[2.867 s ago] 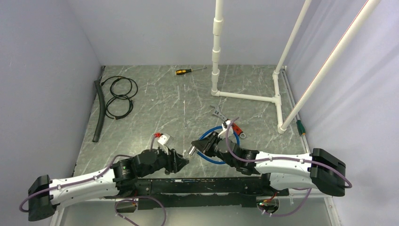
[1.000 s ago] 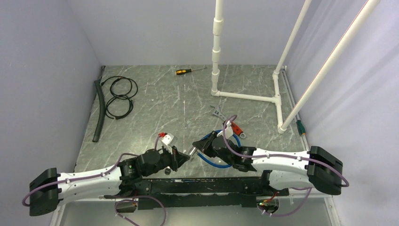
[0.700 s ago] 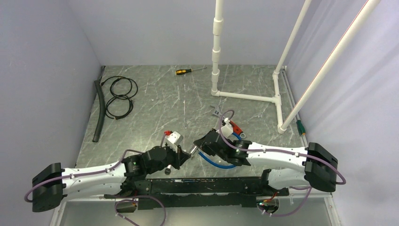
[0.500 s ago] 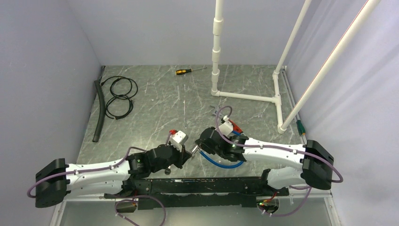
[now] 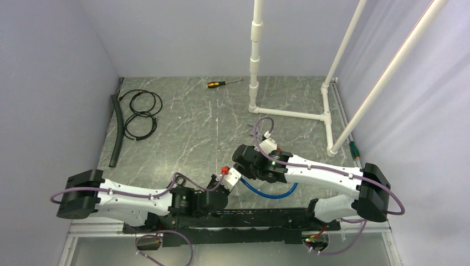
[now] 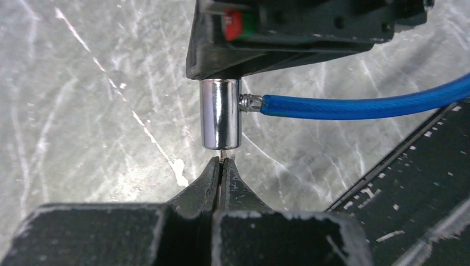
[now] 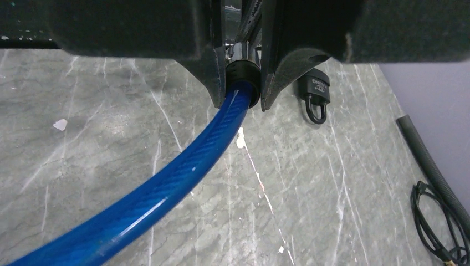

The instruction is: Unlock with the key

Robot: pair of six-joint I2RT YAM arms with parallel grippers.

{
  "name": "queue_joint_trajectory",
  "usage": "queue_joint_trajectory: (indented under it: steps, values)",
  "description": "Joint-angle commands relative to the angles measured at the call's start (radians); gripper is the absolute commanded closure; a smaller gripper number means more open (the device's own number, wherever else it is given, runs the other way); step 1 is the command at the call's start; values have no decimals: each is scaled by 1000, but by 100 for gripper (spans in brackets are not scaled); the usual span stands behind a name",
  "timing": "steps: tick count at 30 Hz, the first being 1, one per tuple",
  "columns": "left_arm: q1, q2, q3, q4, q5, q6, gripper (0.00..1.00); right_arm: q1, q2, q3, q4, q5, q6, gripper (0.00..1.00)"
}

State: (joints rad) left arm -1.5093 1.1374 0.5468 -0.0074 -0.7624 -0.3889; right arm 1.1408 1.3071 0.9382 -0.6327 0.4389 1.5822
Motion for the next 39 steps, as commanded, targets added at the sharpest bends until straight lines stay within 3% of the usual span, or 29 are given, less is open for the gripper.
queue_joint_trajectory:
  steps: [1, 6, 15, 17, 19, 21, 23, 24, 29, 34, 39]
  values:
    - [-48, 73, 84, -45, -234, 45, 100, -10, 21, 151, -63, -89, 42, 100]
    - [-122, 115, 132, -90, -363, 74, 100, -37, 88, 251, -212, -142, 47, 100]
    - [-183, 202, 213, -191, -577, 113, 100, -47, 138, 263, -218, -221, 58, 100]
    - [-195, 243, 252, -299, -620, 60, 100, -49, 160, 281, -225, -245, 48, 100]
    - [-199, 305, 323, -530, -657, -111, 100, -50, 188, 311, -264, -259, 39, 100]
    - [-205, 403, 439, -926, -687, -432, 100, -51, 218, 343, -294, -271, 24, 100]
    - [-215, 559, 569, -1500, -707, -1001, 100, -54, 239, 356, -295, -298, 10, 100]
    - [-218, 640, 623, -1653, -718, -1186, 100, -55, 245, 355, -285, -310, 4, 100]
    - [-222, 918, 750, -1680, -708, -1126, 100, -59, 254, 344, -246, -325, -25, 100]
    - [-223, 855, 713, -1680, -689, -1202, 100, -62, 223, 298, -204, -312, -35, 100]
    - [-225, 812, 684, -1680, -649, -1139, 100, -63, 225, 299, -222, -253, -28, 100]
